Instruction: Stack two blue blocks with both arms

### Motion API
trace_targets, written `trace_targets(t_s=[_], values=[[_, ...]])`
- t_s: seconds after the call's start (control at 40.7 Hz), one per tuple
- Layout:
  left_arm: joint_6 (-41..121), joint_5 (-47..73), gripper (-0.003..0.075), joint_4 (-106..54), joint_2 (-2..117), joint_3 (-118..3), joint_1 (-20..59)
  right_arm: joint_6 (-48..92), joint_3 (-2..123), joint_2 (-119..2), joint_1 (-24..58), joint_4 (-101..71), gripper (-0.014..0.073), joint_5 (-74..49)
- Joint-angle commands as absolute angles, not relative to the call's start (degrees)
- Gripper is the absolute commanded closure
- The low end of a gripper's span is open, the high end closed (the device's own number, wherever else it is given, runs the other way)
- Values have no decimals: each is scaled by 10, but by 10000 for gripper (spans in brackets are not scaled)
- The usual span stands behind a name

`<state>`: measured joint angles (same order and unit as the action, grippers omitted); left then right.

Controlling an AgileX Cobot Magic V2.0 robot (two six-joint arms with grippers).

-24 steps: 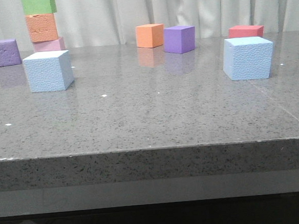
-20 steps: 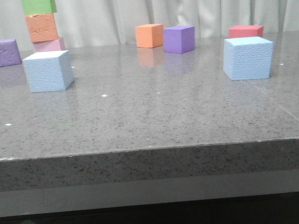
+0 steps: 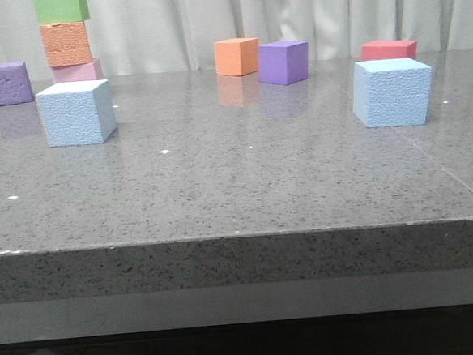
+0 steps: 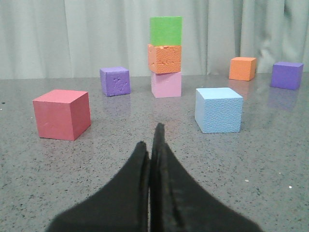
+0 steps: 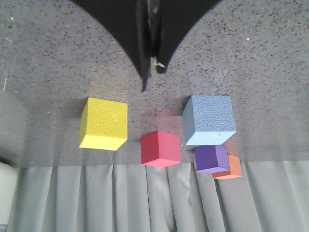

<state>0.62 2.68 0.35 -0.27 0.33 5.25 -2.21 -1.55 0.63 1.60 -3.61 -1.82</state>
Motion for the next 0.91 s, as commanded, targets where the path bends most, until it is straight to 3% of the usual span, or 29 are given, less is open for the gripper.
trace_targets(t_s=[0.0, 0.467, 0.885], values=[[9, -18, 741, 9, -13, 5, 53, -16, -12, 16, 12, -32, 711, 33], [9, -40, 741, -59, -13, -19, 53, -16, -1, 16, 12, -32, 711, 47], [9, 176, 741, -47, 89, -278, 53, -8, 242, -63, 13, 34, 711, -201]])
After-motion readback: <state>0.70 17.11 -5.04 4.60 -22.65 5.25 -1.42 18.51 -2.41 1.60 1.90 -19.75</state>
